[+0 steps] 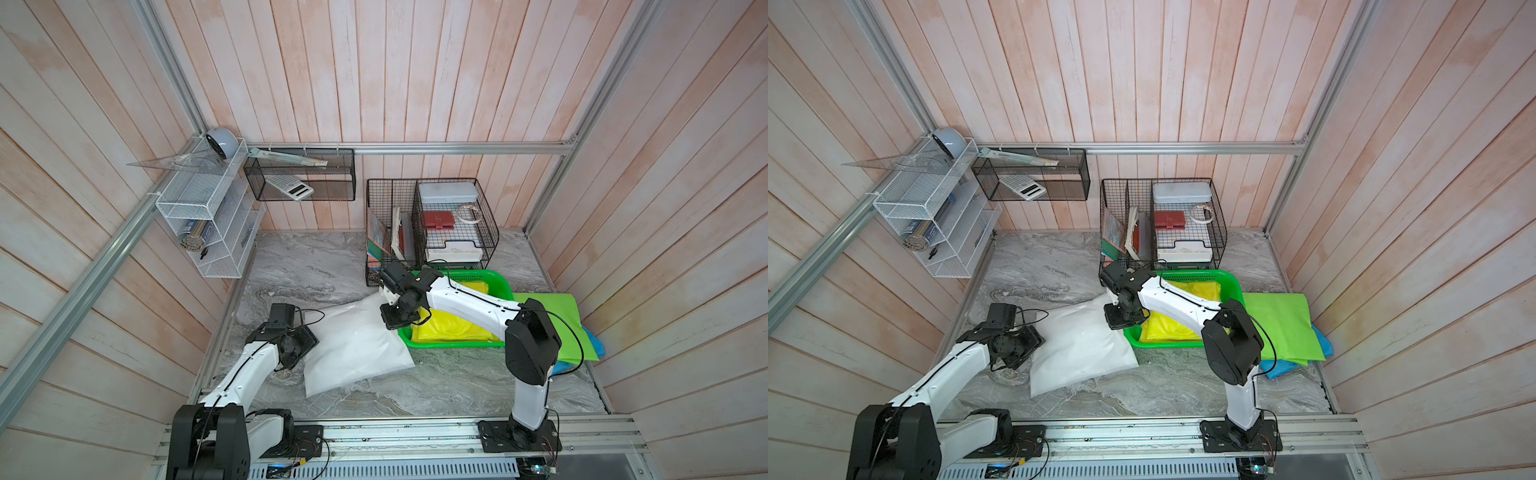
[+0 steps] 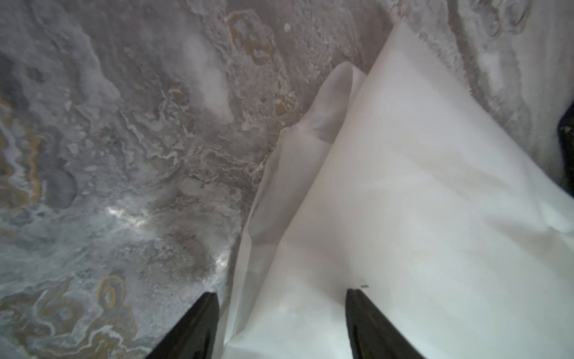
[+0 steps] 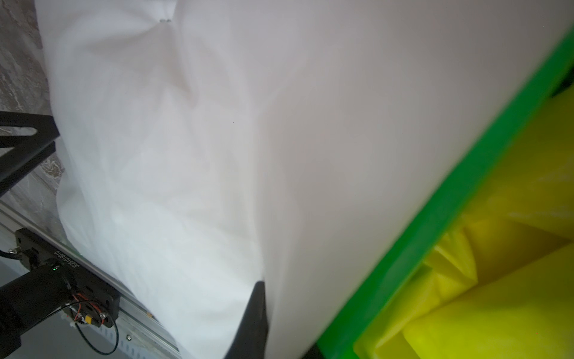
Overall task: Put the folded raincoat in the basket
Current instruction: Pick up the raincoat from the center of the board.
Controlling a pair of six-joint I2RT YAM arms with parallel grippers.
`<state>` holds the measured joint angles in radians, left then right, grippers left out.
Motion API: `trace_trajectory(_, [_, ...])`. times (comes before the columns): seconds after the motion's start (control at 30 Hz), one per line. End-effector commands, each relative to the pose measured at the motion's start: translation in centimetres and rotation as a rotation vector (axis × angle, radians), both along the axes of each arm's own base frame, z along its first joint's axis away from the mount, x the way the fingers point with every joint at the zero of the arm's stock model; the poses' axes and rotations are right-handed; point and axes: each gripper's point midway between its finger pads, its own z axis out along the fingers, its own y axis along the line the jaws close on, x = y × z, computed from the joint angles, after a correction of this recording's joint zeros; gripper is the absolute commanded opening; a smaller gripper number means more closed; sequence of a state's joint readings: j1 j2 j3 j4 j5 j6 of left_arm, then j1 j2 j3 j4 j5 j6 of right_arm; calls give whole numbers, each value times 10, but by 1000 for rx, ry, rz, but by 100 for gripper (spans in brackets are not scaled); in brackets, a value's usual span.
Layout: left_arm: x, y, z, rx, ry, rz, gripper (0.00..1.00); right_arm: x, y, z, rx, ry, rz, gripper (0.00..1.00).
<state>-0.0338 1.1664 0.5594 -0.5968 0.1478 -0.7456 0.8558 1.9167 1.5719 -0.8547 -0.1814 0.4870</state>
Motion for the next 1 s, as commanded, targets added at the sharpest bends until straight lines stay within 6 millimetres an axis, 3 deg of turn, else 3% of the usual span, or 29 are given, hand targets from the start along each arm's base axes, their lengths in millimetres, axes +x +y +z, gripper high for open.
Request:
trace_trajectory(0.0, [-6, 0, -12, 11, 33, 6, 70, 4, -6, 7, -17, -9, 0, 3])
trace_trajectory(0.1, [-3, -12, -19, -55, 14, -21, 69, 4, -6, 5, -16, -4, 1, 3])
trace_trajectory(0.27, [-3, -12, -33, -51, 28, -37, 65, 2, -4, 3, -7, 6, 0, 4])
trace_trajectory(0.43, [6, -17, -36, -75, 19, -54, 50, -1, -3, 0, 2, 22, -5, 4])
trace_trajectory(0.53, [8, -18, -32, -81, 1, -49, 41, -2, -3, 0, 8, 25, -5, 4])
trace_trajectory(0.73, [9, -18, -19, -84, -38, -43, 8, -1, 3, -1, 31, 31, -6, 4])
trace_trajectory(0.83, [10, -18, -10, -83, -53, -44, 1, -1, 8, 3, 59, 34, -5, 4])
trace_trajectory(0.97, [12, -15, 12, -69, -79, -41, 0, 2, 14, 17, 98, 15, -5, 4])
